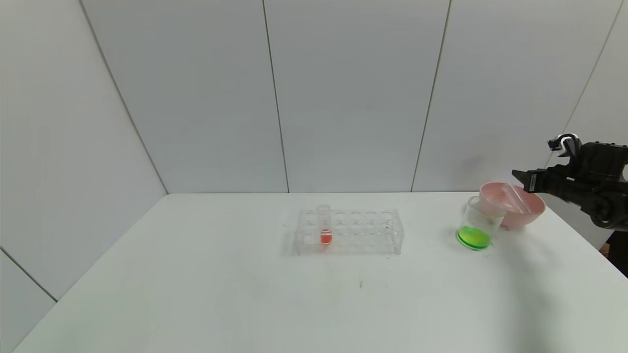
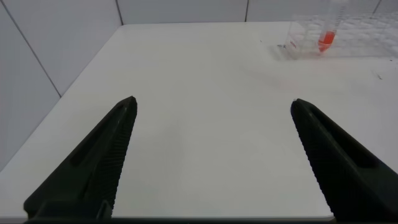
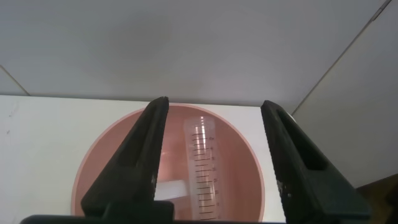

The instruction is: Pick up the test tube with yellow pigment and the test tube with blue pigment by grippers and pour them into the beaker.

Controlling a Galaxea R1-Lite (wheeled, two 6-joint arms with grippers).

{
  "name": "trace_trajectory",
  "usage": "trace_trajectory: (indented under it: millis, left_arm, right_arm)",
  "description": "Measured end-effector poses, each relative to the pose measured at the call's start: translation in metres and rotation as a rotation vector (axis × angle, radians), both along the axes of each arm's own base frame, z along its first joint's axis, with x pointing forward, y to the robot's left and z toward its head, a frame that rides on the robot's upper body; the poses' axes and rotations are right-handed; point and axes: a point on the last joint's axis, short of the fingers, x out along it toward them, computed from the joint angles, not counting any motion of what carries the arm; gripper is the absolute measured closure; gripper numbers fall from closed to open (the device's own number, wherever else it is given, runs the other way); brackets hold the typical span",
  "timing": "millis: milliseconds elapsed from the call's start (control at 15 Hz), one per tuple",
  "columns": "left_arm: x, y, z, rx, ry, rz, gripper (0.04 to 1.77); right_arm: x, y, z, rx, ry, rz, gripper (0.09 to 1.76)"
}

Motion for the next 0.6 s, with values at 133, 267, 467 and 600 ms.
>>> trace_trajectory:
  millis: [133,267,467,600]
  left_arm:
    - [0.000,0.000,0.000,0.000,0.000,0.000,0.05]
    - [0.000,0.000,0.000,0.000,0.000,0.000,0.05]
    - [0.000,0.000,0.000,0.000,0.000,0.000,0.05]
    - [0.000,0.000,0.000,0.000,0.000,0.000,0.05]
  right_arm:
    - [-0.002,0.001,0.004,-0.002,-0.003,0.002,0.60]
    - [-0.006,0.003,0.010,-0.002,-0.010,0.010,0.49]
    - [-0.016,0.015,0.027,-0.002,-0.030,0.035,0.38]
    - [-0.025,0.032,0.042,-0.001,-0.048,0.066,0.33]
